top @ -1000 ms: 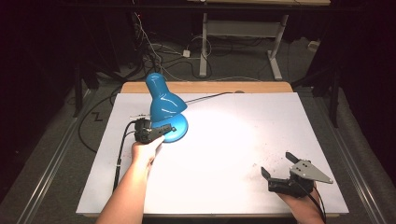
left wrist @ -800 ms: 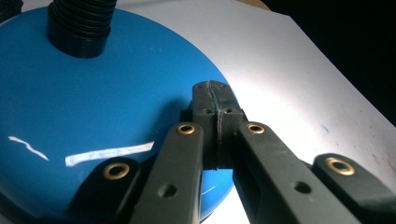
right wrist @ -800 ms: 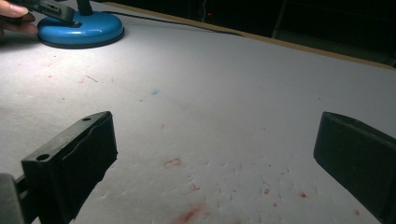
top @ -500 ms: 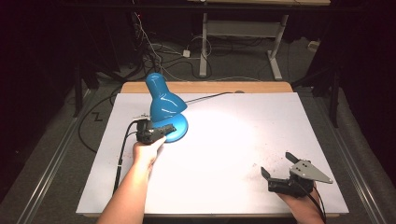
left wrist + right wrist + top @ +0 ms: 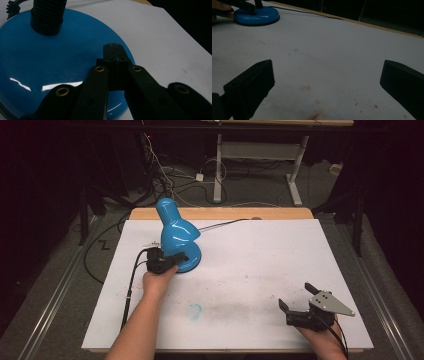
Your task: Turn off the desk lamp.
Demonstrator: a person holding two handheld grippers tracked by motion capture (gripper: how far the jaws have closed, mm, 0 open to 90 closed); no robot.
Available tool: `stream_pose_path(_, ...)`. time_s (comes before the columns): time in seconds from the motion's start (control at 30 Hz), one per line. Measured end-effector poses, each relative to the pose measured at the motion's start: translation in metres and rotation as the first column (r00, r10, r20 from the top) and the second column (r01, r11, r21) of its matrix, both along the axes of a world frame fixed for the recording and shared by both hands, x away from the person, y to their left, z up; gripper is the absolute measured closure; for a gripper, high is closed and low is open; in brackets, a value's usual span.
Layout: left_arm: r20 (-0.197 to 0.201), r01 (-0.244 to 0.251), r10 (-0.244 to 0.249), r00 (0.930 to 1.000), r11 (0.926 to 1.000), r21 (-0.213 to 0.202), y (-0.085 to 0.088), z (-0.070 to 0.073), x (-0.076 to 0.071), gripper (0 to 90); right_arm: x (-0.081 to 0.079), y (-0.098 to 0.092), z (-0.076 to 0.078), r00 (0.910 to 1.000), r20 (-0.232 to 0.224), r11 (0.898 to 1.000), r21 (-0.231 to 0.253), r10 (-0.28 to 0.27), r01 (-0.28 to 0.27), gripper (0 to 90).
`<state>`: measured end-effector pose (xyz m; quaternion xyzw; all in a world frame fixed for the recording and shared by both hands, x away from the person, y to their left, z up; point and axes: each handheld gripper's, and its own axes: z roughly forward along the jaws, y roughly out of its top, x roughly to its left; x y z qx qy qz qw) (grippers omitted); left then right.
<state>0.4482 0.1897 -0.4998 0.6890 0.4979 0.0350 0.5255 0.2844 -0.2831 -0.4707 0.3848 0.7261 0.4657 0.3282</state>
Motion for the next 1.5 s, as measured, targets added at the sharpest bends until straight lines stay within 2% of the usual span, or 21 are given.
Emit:
stream_pose_path(0.17,-0.012,0.008,-0.008,0.9999,0.9998,-0.017,0.004,0.000,-0.001,88.5,0.000,-0.001,-0.001,1.0000,-0.002,1.000,0.002,0.000,0.000,0.4)
stream_pose_path(0.23,-0.028,0.004,-0.005,0.9996,0.9998,-0.019,0.006,0.000,-0.002,88.5,0.001,-0.001,-0.001,1.0000,-0.005,1.000,0.003,-0.003,0.003,0.4)
stream_pose_path(0.3,-0.019,0.010,-0.010,0.9998,0.9999,-0.014,0.007,0.002,-0.005,88.5,0.001,-0.001,-0.001,1.0000,-0.002,1.000,0.004,0.000,0.000,0.5)
stream_pose_path(0.53,-0.015,-0.003,0.003,0.9999,0.9998,0.019,0.008,0.008,-0.010,88.5,0.003,-0.005,0.000,0.9999,-0.002,1.000,0.019,-0.014,0.014,0.5)
stream_pose_path(0.7,-0.013,-0.013,0.014,0.9998,0.9978,0.066,0.011,0.014,-0.015,88.5,0.002,-0.007,0.000,0.9998,-0.003,1.000,0.022,-0.018,0.018,0.4)
stream_pose_path(0.87,-0.013,-0.021,0.023,0.9997,0.9943,0.104,0.016,0.012,-0.024,88.4,0.001,-0.009,0.001,0.9998,0.003,1.000,0.021,-0.019,0.019,0.5)
stream_pose_path(1.17,0.037,0.002,-0.011,0.9993,0.9736,0.228,0.014,0.017,-0.049,88.3,0.001,-0.011,0.001,0.9996,0.003,0.999,0.024,-0.029,0.028,0.5)
stream_pose_path(1.27,0.035,0.002,-0.012,0.9993,0.9663,0.257,0.015,0.014,-0.058,88.3,0.000,-0.011,0.001,0.9996,0.001,0.999,0.022,-0.030,0.030,0.4)
stream_pose_path(1.37,0.026,0.012,-0.021,0.9995,0.9548,0.297,0.015,0.011,-0.068,88.3,-0.001,-0.010,0.002,0.9996,0.006,0.999,0.019,-0.028,0.028,0.4)
stream_pose_path(1.5,0.033,0.010,-0.021,0.9992,0.9528,0.303,0.018,0.009,-0.084,88.3,0.000,-0.009,0.001,0.9996,0.002,0.999,0.019,-0.028,0.028,0.4)
